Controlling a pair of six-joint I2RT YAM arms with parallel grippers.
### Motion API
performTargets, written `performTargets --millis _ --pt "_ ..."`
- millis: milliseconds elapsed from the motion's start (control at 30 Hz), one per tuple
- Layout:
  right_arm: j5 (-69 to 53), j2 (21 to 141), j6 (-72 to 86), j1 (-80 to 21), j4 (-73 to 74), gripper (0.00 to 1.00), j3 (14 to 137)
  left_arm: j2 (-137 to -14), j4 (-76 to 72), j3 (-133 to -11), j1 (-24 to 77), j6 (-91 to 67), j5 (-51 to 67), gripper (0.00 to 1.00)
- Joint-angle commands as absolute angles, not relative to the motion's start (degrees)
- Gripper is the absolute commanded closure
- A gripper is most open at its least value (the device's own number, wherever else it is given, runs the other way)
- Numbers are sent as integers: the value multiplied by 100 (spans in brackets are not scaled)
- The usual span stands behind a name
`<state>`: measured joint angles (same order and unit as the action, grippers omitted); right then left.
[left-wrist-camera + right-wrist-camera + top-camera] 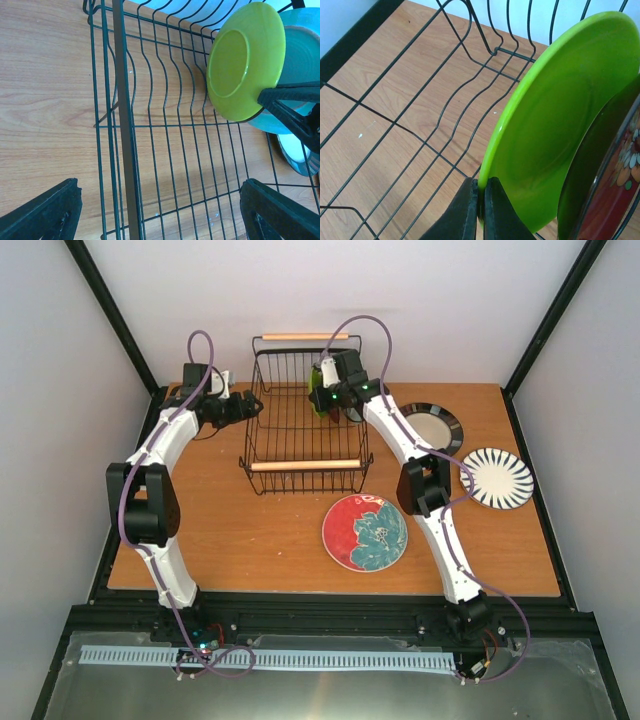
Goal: Load the plates into the dish rack
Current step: Insert the plate into the dish rack.
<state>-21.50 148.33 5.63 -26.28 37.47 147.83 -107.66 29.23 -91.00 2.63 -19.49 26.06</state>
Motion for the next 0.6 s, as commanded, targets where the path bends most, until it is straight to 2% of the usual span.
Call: performTargets --millis 0,167,567 --pt "-2254 15002 635 -2609 3602 97 14937 -10793 2980 -9356 262 -1781 2558 12" --pt "-2554 14973 652 -2632 3524 97 14933 -10825 2984 -9334 263 -1754 2546 12" --pt "-2307 15025 597 -2563 3671 96 14804 -10839 3033 -9387 236 -1720 2526 12"
